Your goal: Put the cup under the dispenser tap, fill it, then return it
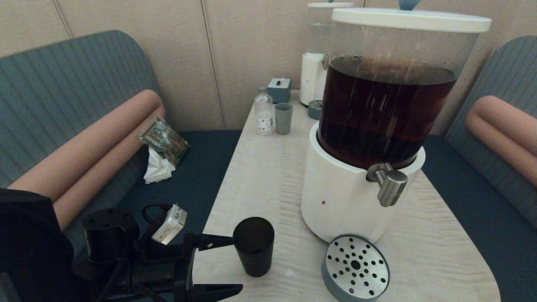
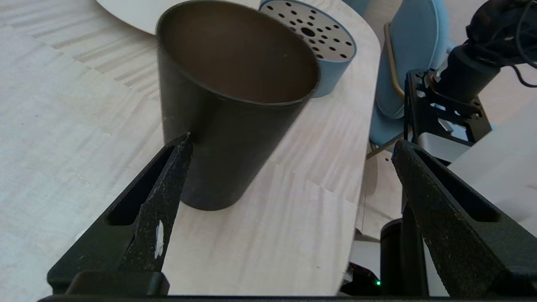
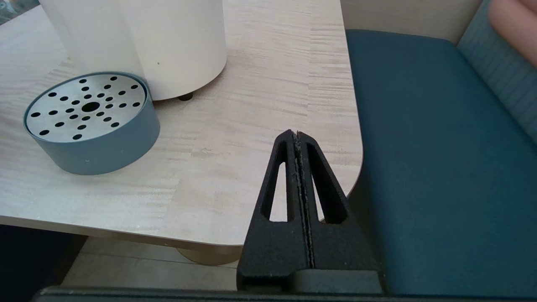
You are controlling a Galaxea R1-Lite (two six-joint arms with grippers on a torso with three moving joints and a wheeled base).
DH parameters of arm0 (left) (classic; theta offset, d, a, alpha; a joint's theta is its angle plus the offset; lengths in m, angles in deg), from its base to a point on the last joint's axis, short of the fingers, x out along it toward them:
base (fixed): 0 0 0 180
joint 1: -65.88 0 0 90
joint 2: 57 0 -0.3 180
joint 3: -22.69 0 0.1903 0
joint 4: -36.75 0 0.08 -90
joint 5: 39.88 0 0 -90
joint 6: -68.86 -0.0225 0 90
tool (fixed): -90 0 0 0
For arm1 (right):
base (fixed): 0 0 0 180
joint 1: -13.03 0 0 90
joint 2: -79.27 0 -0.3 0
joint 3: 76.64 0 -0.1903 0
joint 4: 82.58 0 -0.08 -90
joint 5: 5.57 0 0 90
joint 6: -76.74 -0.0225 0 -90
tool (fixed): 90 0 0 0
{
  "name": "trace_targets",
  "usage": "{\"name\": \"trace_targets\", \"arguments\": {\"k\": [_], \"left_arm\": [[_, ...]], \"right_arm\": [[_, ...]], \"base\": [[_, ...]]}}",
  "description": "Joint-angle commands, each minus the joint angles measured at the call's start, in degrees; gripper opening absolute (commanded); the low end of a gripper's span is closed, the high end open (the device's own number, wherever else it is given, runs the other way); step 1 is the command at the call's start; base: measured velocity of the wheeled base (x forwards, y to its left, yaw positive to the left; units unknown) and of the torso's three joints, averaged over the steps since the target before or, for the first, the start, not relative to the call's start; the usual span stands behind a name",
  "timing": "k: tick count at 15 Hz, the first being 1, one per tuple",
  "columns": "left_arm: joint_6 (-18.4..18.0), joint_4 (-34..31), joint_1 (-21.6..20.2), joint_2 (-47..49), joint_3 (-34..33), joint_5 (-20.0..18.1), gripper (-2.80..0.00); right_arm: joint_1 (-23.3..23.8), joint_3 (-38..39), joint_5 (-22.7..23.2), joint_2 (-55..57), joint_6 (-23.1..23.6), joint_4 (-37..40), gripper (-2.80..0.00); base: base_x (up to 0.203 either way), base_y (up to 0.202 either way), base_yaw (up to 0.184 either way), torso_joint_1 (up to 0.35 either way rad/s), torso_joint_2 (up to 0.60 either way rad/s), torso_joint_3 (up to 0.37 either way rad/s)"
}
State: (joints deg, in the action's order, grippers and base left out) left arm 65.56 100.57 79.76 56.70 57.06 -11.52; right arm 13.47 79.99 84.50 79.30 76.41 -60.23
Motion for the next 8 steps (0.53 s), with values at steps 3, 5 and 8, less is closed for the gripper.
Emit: {"name": "trace_targets", "arguments": {"k": [3, 5, 8], "left_arm": [[-0.12, 0.48, 0.35, 2.9, 1.61, -0.16, 0.0], [-0.05, 0.48, 0.35, 4.28, 2.83, 0.16, 0.0], [0.26, 0.48, 0.35, 6.36, 5.15, 2.79, 0.0]], "right_arm": [[0.0, 0.35, 0.01, -0.11, -0.02, -0.04, -2.8], [0.0, 0.35, 0.01, -0.2, -0.02, -0.04, -2.8], [0.0, 0.35, 0.01, -0.2, -0.02, -0.04, -2.8]], "base": [[0.0, 0.0, 0.0, 0.0, 0.0, 0.0], [0.0, 0.0, 0.0, 0.0, 0.0, 0.0], [0.0, 0.0, 0.0, 0.0, 0.0, 0.0]]}}
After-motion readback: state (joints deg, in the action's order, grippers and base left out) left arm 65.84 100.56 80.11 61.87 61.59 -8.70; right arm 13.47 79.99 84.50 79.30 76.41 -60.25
